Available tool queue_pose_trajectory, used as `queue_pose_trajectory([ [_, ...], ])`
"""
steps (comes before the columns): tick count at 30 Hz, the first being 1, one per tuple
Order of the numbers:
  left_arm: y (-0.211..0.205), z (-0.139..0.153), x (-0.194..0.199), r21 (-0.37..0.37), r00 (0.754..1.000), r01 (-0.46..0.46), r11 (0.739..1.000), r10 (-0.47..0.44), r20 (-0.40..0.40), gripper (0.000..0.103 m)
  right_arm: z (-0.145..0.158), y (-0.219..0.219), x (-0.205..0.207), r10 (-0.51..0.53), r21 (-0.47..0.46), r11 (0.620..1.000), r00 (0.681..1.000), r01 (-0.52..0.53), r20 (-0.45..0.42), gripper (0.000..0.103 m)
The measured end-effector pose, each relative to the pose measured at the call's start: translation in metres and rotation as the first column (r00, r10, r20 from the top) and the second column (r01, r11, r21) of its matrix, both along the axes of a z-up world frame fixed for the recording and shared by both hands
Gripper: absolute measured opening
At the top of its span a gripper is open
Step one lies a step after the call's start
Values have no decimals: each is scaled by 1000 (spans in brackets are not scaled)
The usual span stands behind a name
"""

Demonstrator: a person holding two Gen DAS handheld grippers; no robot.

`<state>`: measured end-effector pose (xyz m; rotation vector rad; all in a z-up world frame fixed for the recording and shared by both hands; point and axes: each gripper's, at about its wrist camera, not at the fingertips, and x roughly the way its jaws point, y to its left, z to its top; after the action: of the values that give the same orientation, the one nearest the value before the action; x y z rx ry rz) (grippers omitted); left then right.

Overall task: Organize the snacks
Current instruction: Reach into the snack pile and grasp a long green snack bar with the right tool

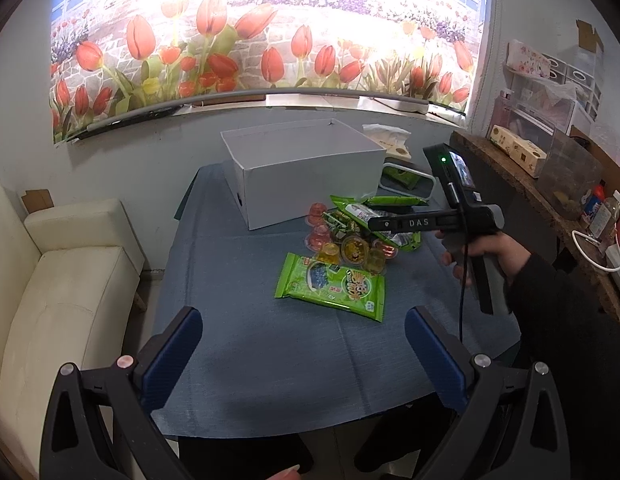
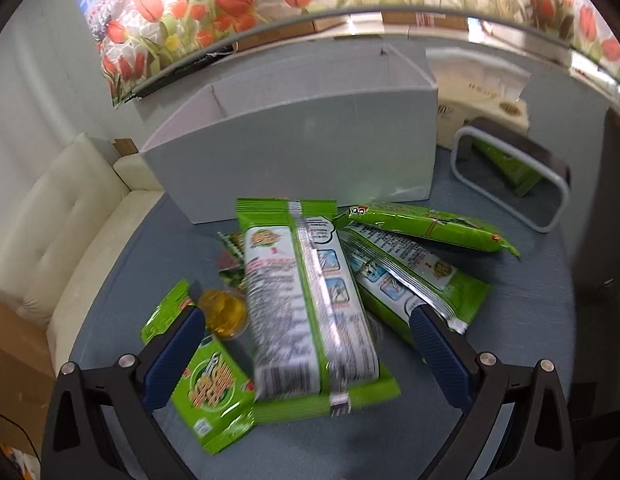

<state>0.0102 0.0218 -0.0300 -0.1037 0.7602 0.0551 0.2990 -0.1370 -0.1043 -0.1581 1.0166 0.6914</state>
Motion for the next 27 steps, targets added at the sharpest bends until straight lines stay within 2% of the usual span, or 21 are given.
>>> queue_pose_trajectory([
  [3, 6, -6, 3, -1, 1000, -12, 1000, 12, -17, 103, -12, 5, 9, 9, -22, 1000, 999, -10, -41, 103],
  [4, 8, -8, 4, -2, 1000, -16, 1000, 16, -24, 103, -13, 6, 10, 14, -21, 1000, 999, -15, -51, 99],
  [5, 10, -10, 6, -5, 999, -22, 1000, 22, -30, 103, -15, 7, 9, 18, -21, 1000, 998, -19, -55, 85],
  [6, 11, -12, 7, -7, 999, -25, 1000, 25, -34, 103, -17, 7, 9, 22, -25, 999, 998, -24, -61, 77],
  [7, 12, -14, 9, -11, 999, -29, 1000, 28, -40, 103, -19, 7, 13, 21, -39, 999, 998, -23, -66, 75],
  [13, 13, -24, 16, -23, 998, -29, 999, 27, -59, 103, -15, 0, 12, 13, -13, 1000, 997, -14, -71, 73],
  [18, 12, -36, 28, -52, 996, -24, 998, 19, -89, 103, 10, -22, -9, 0, 48, 999, 999, 2, -35, 73],
  [22, 3, -52, 46, -22, 995, 36, 999, -37, -91, 103, 29, -43, -37, 3, 104, 995, 1000, -1, -13, 73],
  [24, -1, -60, 59, 10, 992, 97, 995, -96, -85, 103, 37, -54, -56, 10, 128, 992, 1000, -10, -2, 73],
  [27, -10, -73, 79, 95, 964, 264, 960, -258, -69, 103, 48, -67, -83, 32, 155, 987, 999, -32, 8, 73],
])
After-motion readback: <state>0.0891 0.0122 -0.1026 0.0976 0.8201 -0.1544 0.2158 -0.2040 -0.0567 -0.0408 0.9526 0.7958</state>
